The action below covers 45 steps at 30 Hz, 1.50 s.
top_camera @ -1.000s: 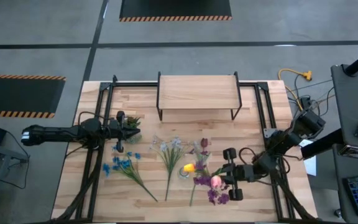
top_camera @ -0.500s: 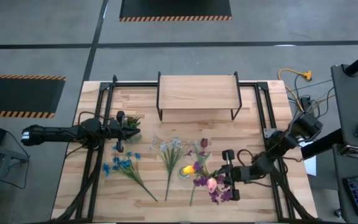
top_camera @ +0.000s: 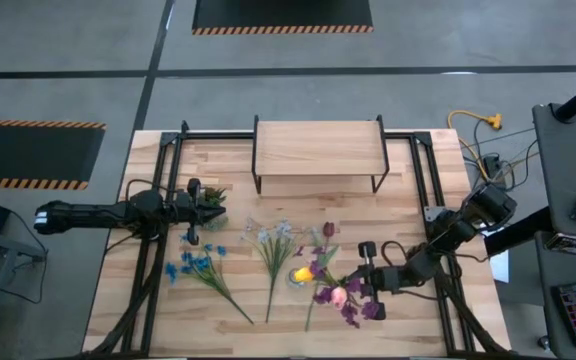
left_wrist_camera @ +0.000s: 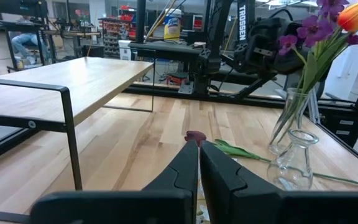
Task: Pick and place flowers into a vace then onto a shelf
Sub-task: Put the pink tulip into the right transparent vase, then put the blue flower into the left transparent vase
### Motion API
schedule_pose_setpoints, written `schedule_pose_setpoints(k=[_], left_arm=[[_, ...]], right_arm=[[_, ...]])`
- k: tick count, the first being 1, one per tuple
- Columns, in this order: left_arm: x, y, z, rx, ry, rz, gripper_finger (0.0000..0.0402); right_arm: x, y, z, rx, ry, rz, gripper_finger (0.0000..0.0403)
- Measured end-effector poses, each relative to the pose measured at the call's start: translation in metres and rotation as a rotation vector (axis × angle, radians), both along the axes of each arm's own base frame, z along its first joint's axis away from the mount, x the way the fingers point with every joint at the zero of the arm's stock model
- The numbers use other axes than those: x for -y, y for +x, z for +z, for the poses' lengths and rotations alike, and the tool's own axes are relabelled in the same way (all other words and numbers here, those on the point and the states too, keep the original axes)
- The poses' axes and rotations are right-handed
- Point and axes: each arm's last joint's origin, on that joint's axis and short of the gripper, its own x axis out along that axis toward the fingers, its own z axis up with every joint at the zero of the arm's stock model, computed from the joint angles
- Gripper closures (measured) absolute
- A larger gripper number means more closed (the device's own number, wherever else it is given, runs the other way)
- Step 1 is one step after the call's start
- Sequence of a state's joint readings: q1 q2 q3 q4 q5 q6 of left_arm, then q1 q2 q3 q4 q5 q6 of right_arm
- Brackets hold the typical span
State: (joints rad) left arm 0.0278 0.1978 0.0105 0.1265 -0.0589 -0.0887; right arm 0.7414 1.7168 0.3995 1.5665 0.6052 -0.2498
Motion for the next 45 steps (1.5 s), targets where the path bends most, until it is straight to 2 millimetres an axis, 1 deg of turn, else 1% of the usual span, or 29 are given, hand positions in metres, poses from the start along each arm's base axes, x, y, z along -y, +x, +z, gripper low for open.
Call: schedule_pose_setpoints(k=[9, 18, 21, 24, 29, 32, 35, 39, 45], left_arm=[[0.000, 0.000, 0.000, 0.000, 0.000, 0.000, 0.0402], [0.000, 0.000, 0.000, 0.000, 0.000, 0.000, 0.0402], [0.000, 0.000, 0.000, 0.000, 0.000, 0.000, 0.0402], [0.000, 0.000, 0.000, 0.000, 0.000, 0.000, 0.0402], [0.000, 0.000, 0.000, 0.000, 0.000, 0.000, 0.0402], [0.000, 0.000, 0.000, 0.000, 0.000, 0.000, 0.0402], [0.000, 0.000, 0.000, 0.000, 0.000, 0.000, 0.0402], [0.000, 0.000, 0.000, 0.000, 0.000, 0.000, 0.0402], [0.000, 0.000, 0.000, 0.000, 0.000, 0.000, 0.0402]], right_arm=[[0.004, -0.004, -0.007, -0.039, 0.036, 0.013, 0.0390], [0.004, -0.004, -0.006, -0.033, 0.008, 0.007, 0.0390], [0.004, -0.004, -0.006, -0.037, 0.029, 0.010, 0.0380], [0.005, -0.004, -0.007, -0.051, 0.041, -0.024, 0.0347], [0.005, -0.004, -0.008, -0.064, 0.033, -0.044, 0.0263], [0.006, -0.005, -0.006, -0.057, 0.041, -0.051, 0.0214], [0.007, -0.007, 0.000, -0.048, 0.051, -0.060, 0.0175], [0.012, -0.015, 0.005, -0.064, 0.053, -0.051, 0.0141], [0.021, -0.025, 0.012, -0.179, 0.095, -0.037, 0.0116]])
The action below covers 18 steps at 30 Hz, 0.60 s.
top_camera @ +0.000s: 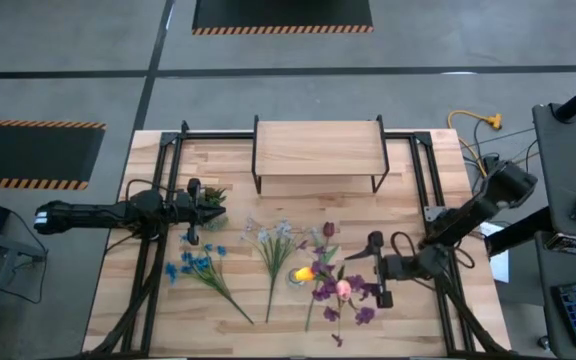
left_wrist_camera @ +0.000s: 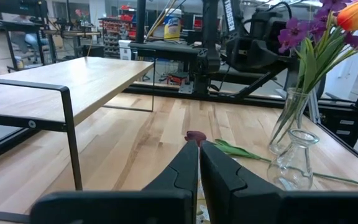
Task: Pick and place flowers into a vace then onto a shelf
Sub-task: Put the blue flower into the left transparent vase
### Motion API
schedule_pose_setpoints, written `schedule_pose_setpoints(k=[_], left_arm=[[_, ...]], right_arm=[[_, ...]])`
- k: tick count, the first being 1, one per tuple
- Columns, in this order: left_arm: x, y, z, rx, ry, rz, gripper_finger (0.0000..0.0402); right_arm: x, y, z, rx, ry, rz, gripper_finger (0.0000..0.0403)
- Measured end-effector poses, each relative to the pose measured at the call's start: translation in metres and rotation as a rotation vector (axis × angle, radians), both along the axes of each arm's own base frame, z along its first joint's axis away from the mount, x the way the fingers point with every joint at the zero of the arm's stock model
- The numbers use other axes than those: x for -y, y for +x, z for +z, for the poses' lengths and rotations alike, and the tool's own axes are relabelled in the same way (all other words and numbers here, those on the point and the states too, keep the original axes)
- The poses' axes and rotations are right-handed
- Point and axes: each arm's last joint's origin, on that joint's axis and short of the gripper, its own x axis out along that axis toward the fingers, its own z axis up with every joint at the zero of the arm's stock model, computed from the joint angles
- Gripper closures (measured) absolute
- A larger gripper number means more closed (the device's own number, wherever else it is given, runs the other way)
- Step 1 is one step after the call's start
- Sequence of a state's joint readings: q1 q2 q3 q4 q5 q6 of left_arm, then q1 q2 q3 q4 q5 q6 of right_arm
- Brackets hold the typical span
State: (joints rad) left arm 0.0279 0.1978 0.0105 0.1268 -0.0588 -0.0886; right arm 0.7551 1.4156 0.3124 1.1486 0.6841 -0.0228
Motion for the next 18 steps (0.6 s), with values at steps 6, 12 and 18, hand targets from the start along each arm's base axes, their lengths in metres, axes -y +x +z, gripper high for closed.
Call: schedule_pose_setpoints(k=[6, 12, 18], left_arm=[[0.000, 0.000, 0.000, 0.000, 0.000, 0.000, 0.0402], [0.000, 0.000, 0.000, 0.000, 0.000, 0.000, 0.0402], [0.000, 0.000, 0.000, 0.000, 0.000, 0.000, 0.0402]], right_arm=[[0.010, -0.011, 0.014, -0.099, 0.036, 0.004, 0.0111], [0.023, -0.026, 0.025, -0.166, 0.102, -0.004, 0.0118], [0.029, -0.034, 0.032, -0.188, 0.105, 0.078, 0.0122]])
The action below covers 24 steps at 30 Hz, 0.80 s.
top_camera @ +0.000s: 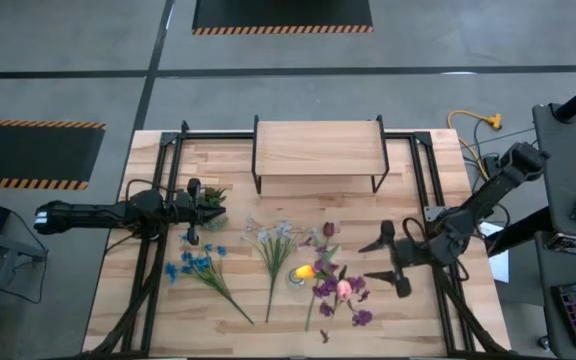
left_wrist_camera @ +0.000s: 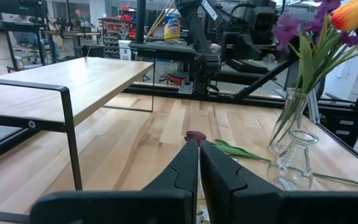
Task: Pick and place flowers into a vace then onto a shelf
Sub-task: Put the blue flower into the left transparent vase
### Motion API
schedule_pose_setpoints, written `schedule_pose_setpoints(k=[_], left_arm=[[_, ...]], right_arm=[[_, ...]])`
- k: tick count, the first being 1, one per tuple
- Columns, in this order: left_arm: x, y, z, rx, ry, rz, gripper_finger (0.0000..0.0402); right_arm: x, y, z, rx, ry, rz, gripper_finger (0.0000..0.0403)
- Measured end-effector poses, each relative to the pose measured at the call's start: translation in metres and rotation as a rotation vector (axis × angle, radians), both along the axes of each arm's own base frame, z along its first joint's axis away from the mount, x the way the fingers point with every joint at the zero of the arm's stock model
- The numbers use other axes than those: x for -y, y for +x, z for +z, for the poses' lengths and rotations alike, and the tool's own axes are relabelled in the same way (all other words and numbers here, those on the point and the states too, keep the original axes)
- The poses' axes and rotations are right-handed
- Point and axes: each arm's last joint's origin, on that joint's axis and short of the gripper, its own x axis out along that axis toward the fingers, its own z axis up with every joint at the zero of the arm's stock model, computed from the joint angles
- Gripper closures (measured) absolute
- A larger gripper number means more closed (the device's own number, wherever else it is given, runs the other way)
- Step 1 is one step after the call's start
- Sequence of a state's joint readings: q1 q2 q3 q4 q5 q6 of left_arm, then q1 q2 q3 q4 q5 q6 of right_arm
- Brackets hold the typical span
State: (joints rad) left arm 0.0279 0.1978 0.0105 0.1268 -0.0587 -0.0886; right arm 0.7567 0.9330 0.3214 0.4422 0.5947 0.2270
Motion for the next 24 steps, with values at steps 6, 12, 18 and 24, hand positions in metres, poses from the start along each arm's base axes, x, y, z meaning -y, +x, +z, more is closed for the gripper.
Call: schedule_pose_setpoints(k=[6, 12, 18, 24], left_arm=[[0.000, 0.000, 0.000, 0.000, 0.000, 0.000, 0.0402], [0.000, 0.000, 0.000, 0.000, 0.000, 0.000, 0.0402], [0.000, 0.000, 0.000, 0.000, 0.000, 0.000, 0.0402], [0.000, 0.000, 0.000, 0.000, 0.000, 0.000, 0.0402]], right_arm=[[0.002, -0.005, -0.003, -0.066, -0.022, 0.079, 0.0124], [0.007, -0.008, -0.009, -0.133, -0.042, 0.038, 0.0135], [0.017, -0.006, -0.024, -0.182, -0.086, -0.075, 0.0166], [0.039, -0.002, -0.038, -0.194, -0.066, -0.195, 0.0220]])
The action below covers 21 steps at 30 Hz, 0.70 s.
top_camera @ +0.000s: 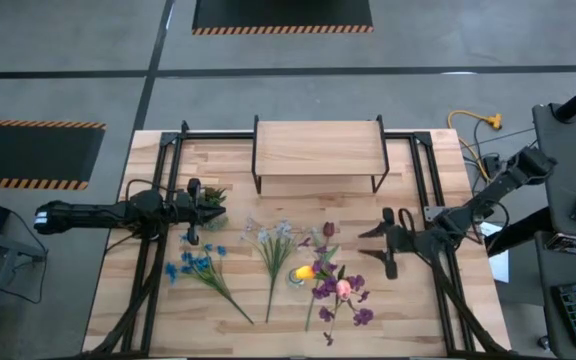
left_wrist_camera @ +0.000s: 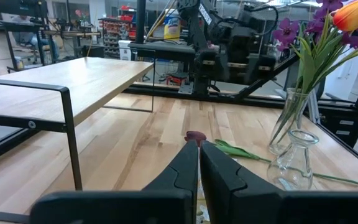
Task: Pick and place flowers into a vace then onto a shelf
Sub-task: Put the blue flower into the left transparent vase
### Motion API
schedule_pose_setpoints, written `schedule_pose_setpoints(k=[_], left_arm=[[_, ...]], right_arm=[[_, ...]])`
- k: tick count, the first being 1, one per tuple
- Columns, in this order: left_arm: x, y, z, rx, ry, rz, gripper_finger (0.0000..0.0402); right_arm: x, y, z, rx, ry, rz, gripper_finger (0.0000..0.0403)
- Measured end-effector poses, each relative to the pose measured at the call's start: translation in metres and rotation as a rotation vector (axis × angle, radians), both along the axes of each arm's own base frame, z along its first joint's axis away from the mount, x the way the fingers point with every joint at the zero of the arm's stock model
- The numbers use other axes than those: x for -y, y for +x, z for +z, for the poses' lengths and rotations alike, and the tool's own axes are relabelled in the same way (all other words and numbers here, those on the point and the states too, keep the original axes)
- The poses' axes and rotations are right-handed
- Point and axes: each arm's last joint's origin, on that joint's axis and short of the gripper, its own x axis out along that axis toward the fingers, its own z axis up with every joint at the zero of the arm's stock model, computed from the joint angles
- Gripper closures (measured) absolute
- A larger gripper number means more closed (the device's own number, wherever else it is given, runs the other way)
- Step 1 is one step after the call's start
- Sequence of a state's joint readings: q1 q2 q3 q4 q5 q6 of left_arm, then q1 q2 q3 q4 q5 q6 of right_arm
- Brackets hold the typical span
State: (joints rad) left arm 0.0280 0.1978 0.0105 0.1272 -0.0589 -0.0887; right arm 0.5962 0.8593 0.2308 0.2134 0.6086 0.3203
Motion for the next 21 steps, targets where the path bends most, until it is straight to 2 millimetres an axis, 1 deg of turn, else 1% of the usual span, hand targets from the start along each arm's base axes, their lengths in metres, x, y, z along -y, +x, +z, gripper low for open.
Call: schedule_pose_setpoints(k=[2, 5, 10, 13, 17, 21], left_arm=[[0.000, 0.000, 0.000, 0.000, 0.000, 0.000, 0.0402], [0.000, 0.000, 0.000, 0.000, 0.000, 0.000, 0.0402], [0.000, 0.000, 0.000, 0.000, 0.000, 0.000, 0.0402], [0.000, 0.000, 0.000, 0.000, 0.000, 0.000, 0.0402], [0.000, 0.000, 0.000, 0.000, 0.000, 0.000, 0.0402], [0.000, 0.000, 0.000, 0.000, 0.000, 0.000, 0.0402]], right_arm=[[0.007, 0.002, -0.003, 0.027, 0.026, -0.026, 0.0239], [0.013, 0.005, -0.008, 0.048, 0.031, -0.018, 0.0268], [0.015, 0.004, -0.011, 0.050, -0.079, -0.016, 0.0318], [0.017, 0.002, -0.006, 0.092, -0.110, -0.041, 0.0348], [0.020, -0.002, 0.000, 0.133, -0.140, -0.029, 0.0382], [0.022, -0.008, 0.008, 0.181, -0.156, 0.001, 0.0393]])
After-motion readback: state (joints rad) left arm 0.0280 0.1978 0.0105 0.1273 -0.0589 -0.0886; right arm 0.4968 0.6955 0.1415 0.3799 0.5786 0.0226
